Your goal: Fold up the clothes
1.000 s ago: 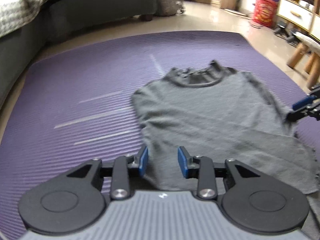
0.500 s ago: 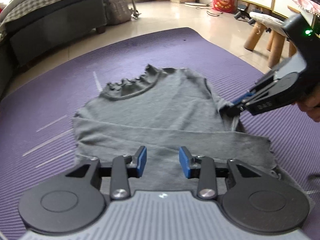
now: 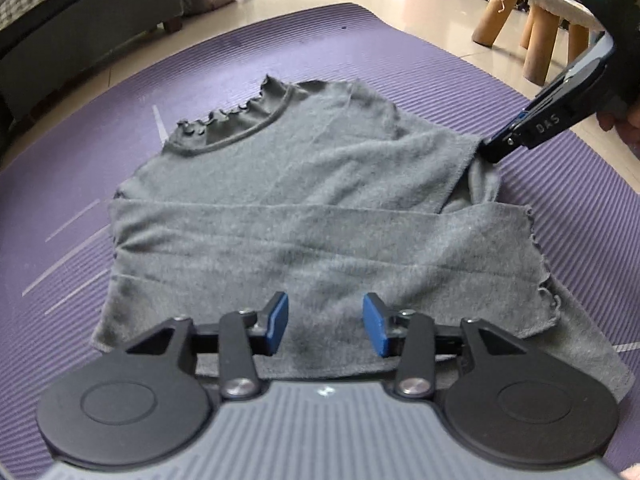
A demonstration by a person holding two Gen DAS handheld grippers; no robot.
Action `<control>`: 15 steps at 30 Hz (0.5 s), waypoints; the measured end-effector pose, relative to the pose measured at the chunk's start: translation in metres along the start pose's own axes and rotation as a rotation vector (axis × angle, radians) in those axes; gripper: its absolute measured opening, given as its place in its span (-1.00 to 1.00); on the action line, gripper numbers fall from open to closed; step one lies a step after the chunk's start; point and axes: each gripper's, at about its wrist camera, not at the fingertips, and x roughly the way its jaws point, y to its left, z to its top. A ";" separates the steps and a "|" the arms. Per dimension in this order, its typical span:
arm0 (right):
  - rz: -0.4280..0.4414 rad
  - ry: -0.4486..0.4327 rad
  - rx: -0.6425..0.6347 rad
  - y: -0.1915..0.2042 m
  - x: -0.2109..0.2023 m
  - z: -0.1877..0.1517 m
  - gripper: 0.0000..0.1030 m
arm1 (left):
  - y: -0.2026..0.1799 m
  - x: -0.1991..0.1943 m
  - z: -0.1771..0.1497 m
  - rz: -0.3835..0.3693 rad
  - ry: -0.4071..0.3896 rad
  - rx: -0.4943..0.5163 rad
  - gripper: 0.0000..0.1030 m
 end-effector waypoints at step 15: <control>0.219 0.032 0.137 0.014 -0.001 -0.050 -0.49 | -0.052 -0.024 -0.008 -0.121 0.084 -0.070 -0.04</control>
